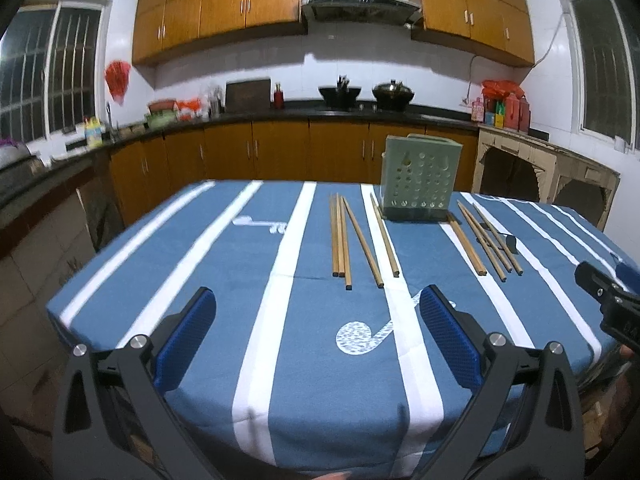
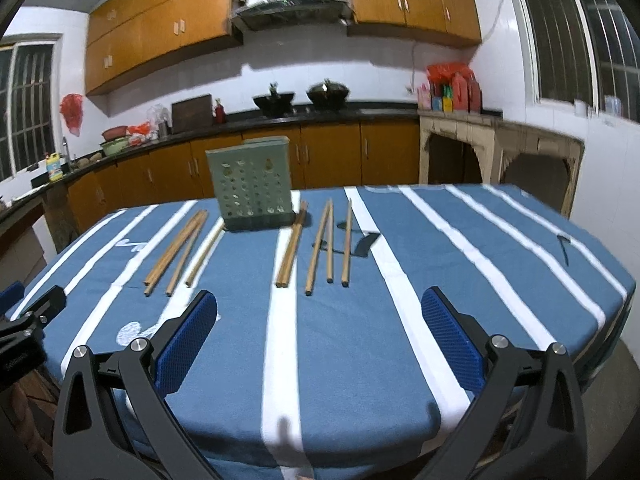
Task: Organize utensils
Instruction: 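Grasp a wooden chopstick with the right tool while the left tool approaches the chopsticks, then close the left tool on another wooden chopstick, then lift both held chopsticks upright and carry them over the green holder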
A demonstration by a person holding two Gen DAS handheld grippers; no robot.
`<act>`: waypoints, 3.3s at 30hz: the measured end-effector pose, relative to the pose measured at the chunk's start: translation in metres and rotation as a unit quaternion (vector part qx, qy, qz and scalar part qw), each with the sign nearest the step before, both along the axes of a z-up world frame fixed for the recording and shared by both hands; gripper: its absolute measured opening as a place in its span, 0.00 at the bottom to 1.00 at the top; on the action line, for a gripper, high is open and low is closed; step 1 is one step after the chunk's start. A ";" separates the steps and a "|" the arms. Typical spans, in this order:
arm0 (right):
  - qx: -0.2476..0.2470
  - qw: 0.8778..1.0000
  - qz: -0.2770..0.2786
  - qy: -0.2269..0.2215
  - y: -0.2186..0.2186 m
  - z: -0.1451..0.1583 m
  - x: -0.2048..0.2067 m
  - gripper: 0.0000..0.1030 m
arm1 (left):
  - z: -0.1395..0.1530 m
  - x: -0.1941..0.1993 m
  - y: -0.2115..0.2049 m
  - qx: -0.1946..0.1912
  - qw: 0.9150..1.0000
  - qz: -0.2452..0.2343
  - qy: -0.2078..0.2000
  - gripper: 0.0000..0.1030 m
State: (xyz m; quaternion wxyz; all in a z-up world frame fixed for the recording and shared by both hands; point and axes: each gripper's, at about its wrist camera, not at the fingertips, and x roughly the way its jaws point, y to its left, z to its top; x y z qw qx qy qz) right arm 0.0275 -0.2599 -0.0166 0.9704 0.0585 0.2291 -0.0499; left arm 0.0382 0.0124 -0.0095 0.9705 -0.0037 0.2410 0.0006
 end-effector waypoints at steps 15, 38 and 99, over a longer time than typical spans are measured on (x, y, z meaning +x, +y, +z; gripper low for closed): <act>0.042 0.991 -0.044 0.121 -0.057 0.002 0.130 0.85 | -0.002 0.119 0.044 -0.023 0.993 0.025 0.113 0.96; 0.019 0.974 -0.047 0.223 -0.063 -0.044 0.197 0.09 | -0.040 0.217 0.028 -0.056 0.974 -0.077 0.208 0.28; 0.049 0.989 -0.025 0.138 -0.078 -0.004 0.151 0.08 | -0.016 0.192 0.045 -0.016 0.984 -0.056 0.169 0.07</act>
